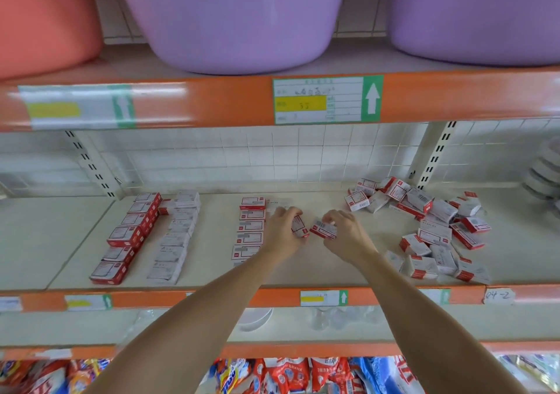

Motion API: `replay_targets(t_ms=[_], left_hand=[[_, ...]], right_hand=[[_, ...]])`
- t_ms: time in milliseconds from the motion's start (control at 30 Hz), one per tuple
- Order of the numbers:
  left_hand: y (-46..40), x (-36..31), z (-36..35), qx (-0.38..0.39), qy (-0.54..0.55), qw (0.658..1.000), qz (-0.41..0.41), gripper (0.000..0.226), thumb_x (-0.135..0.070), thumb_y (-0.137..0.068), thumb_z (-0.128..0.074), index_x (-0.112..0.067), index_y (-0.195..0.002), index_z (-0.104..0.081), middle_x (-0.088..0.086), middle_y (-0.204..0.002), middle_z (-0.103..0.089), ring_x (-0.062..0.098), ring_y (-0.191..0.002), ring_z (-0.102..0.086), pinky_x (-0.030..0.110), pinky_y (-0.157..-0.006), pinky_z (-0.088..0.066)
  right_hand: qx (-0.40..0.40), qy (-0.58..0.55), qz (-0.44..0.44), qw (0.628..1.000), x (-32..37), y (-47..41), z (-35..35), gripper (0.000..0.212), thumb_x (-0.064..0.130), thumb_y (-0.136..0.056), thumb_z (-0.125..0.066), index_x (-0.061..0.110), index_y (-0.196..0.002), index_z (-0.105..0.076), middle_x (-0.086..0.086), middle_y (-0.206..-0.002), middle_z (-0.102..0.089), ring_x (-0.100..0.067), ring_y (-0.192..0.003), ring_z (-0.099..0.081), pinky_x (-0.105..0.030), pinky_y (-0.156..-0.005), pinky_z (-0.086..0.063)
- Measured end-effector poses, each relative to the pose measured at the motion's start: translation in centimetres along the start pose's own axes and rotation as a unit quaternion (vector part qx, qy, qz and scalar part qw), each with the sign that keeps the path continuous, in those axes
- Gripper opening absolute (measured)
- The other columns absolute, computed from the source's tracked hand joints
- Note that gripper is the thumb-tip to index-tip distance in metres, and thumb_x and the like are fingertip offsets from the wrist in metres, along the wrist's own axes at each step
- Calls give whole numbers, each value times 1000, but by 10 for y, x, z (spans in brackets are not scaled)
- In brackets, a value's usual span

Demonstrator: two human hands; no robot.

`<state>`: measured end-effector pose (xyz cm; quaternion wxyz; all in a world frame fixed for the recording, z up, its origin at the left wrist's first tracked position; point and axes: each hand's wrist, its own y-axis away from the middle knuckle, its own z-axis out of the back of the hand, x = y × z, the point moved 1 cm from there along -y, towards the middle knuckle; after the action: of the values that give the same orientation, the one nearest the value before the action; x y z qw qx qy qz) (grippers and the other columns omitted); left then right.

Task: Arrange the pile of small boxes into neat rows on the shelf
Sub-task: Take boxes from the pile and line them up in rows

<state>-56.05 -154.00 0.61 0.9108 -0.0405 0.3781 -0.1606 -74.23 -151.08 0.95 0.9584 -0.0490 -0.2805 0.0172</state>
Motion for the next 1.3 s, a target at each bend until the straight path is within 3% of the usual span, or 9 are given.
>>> replay_targets(t_ms=[167, 433, 567, 667, 900, 1033, 1167, 1300], left_hand=[[6, 23, 35, -32, 34, 999, -3, 60, -16, -73, -81, -19, -127, -57, 5, -115, -47, 20, -107, -50, 26, -86, -42], [12, 67, 87, -84, 24, 995, 42, 61, -26, -76, -79, -25, -132, -53, 2, -109, -49, 21, -100, -57, 37, -88, -54], [17, 92, 111, -111, -7, 992, 55, 60, -35, -80, -76, -20, -133, -52, 3, -112, -52, 20, -103, -55, 34, -89, -52], [19, 114, 130, -120, -27, 990, 69, 64, -40, -80, -76, -16, -133, -50, 4, -118, -54, 22, -111, -49, 33, -90, -46], [23, 158, 173, -115, -23, 992, 53, 53, -22, -77, -80, -15, -123, -56, 3, -121, -57, 23, -114, -46, 29, -92, -38], [29, 171, 192, -116, -6, 992, 54, 56, -14, -74, -79, -18, -123, -53, 2, -120, -54, 22, -115, -47, 30, -89, -45], [37, 179, 210, -115, -10, 993, 35, 58, -23, -72, -84, -15, -120, -53, 3, -115, -55, 20, -108, -47, 32, -90, -43], [46, 181, 236, -109, -7, 994, 22, 59, -39, -70, -86, -13, -116, -59, 3, -105, -53, 17, -97, -50, 25, -80, -41]], right_hand=[[-35, 10, 33, 999, 35, -4, -23, 43, 7, -71, -65, 14, -113, -60, -1, -112, -61, -24, -106, -49, -36, -84, -45], [-46, 26, 86, 995, 103, -23, -62, 40, 4, -72, -66, 14, -110, -64, 0, -115, -62, -24, -110, -49, -29, -88, -39], [-41, 30, 109, 993, 133, -35, -82, 42, 3, -74, -67, 11, -116, -64, -2, -122, -61, -25, -120, -46, -39, -101, -43], [-34, 32, 107, 993, 155, -40, -95, 42, 3, -74, -70, 10, -115, -64, -5, -124, -60, -26, -123, -45, -34, -102, -38], [-34, 31, 111, 993, 199, -47, -118, 40, 4, -73, -65, 12, -112, -65, -4, -119, -62, -28, -120, -47, -34, -99, -38], [-33, 40, 116, 992, 225, -47, -127, 39, 7, -77, -63, 14, -115, -63, 1, -122, -59, -22, -121, -45, -26, -96, -33], [-30, 33, 131, 990, 246, -46, -138, 38, 8, -78, -64, 16, -116, -62, 2, -122, -60, -21, -120, -46, -32, -98, -39], [-30, 29, 142, 989, 265, -45, -147, 39, 9, -77, -65, 15, -115, -62, 1, -121, -61, -24, -117, -47, -36, -96, -42]])
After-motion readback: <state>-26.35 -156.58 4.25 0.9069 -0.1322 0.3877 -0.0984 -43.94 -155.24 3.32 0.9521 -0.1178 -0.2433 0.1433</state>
